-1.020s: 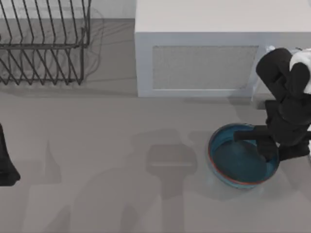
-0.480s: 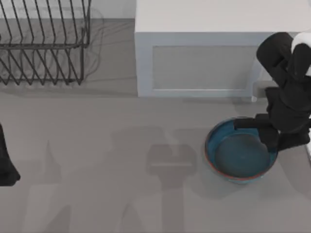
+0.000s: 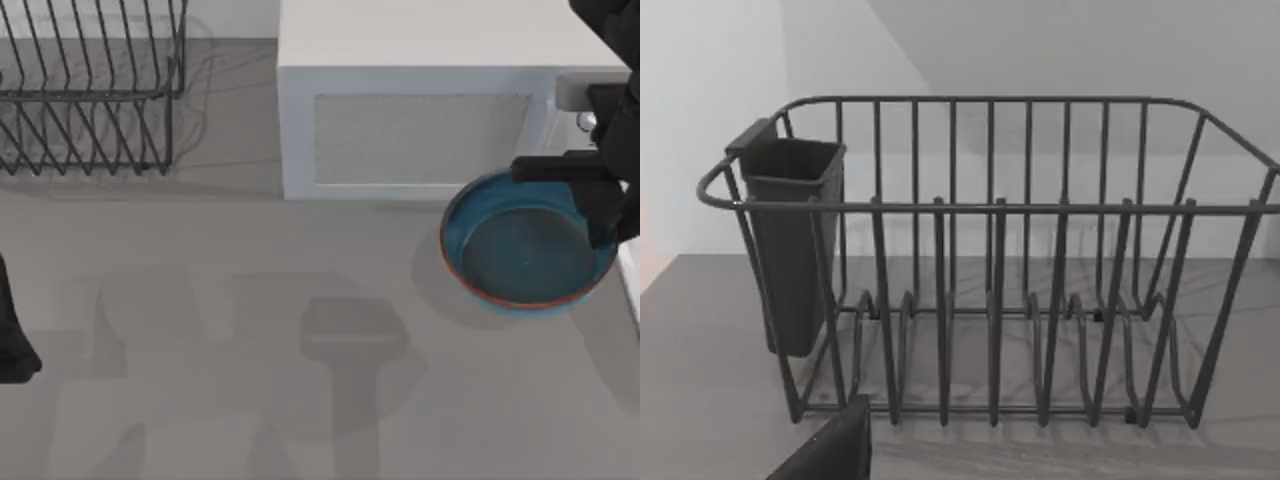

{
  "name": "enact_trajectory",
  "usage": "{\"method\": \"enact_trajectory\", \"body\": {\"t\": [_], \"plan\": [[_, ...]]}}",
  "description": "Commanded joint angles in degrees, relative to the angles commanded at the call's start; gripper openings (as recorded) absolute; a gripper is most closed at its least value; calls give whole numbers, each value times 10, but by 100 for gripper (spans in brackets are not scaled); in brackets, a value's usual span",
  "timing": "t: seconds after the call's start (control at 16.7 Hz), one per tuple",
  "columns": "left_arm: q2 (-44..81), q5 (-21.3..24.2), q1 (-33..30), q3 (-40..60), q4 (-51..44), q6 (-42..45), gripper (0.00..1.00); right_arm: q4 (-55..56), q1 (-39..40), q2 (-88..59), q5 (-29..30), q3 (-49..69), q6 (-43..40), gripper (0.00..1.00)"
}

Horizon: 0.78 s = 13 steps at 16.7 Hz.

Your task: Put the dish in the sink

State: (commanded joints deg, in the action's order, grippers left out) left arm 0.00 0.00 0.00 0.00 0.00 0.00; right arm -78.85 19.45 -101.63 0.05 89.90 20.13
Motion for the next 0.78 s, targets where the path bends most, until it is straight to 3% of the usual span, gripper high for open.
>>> {"method": "enact_trajectory", "body": {"t": [0.48, 0.78], "plan": [[0, 0, 0, 0, 0, 0, 100, -10, -3, 7, -2, 11, -1, 0], [0, 0, 0, 0, 0, 0, 100, 91, -67, 41, -47, -78, -23, 0]]}}
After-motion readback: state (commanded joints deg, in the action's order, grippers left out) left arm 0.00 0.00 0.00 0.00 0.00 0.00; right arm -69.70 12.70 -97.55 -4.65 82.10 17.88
